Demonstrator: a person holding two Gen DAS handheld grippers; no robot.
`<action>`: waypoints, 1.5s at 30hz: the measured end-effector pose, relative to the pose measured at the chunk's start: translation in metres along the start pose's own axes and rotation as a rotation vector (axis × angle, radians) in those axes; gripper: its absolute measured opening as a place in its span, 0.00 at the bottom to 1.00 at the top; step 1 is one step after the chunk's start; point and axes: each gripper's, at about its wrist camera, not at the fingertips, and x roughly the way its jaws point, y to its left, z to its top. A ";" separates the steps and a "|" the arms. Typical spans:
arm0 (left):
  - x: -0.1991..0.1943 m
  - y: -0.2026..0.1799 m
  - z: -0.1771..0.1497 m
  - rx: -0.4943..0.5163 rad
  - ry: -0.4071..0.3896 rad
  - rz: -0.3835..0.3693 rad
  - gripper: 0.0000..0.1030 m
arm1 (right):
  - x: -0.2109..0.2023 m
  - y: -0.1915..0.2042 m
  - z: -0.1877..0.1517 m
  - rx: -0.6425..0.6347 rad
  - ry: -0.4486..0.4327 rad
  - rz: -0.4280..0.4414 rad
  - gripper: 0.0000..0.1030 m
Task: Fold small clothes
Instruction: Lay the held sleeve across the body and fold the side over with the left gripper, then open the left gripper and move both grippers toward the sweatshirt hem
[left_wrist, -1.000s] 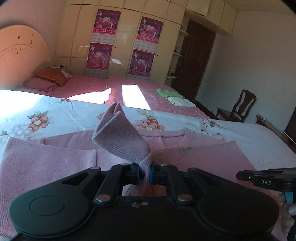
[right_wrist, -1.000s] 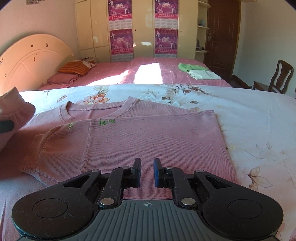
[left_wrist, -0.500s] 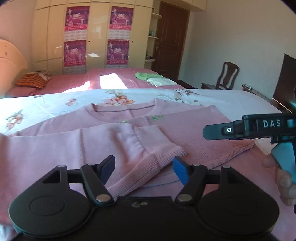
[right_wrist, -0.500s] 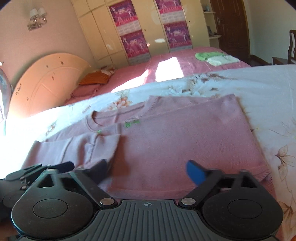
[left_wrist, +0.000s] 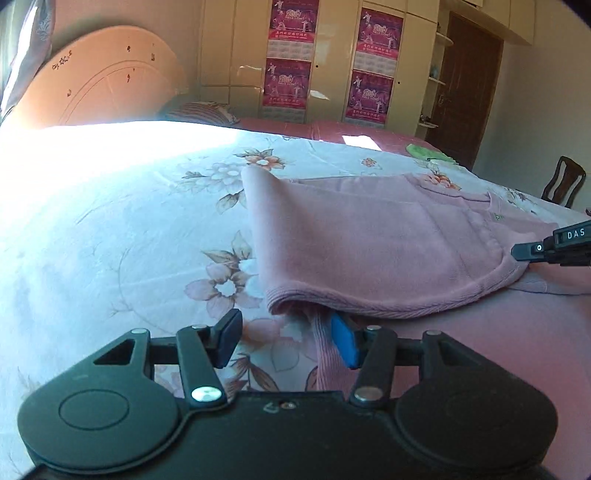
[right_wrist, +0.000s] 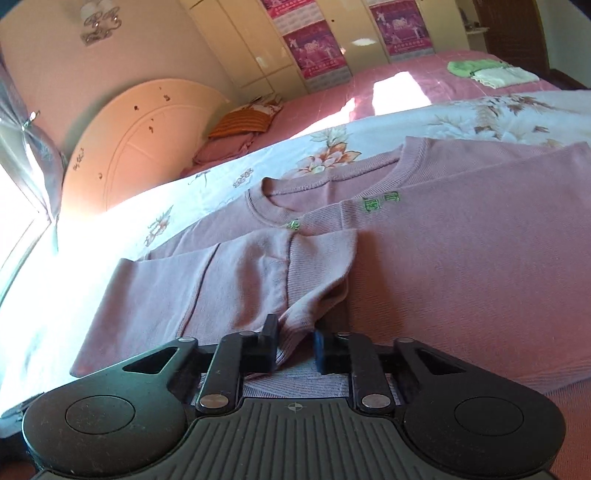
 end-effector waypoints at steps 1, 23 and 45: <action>0.005 -0.002 0.002 0.006 0.003 0.004 0.46 | -0.003 0.008 0.002 -0.043 -0.014 -0.017 0.05; 0.012 -0.003 -0.001 0.020 0.026 -0.003 0.41 | -0.045 -0.033 -0.026 -0.100 -0.103 -0.258 0.05; 0.008 -0.044 0.040 0.079 -0.047 -0.121 0.64 | -0.063 -0.012 -0.024 -0.134 -0.143 -0.329 0.06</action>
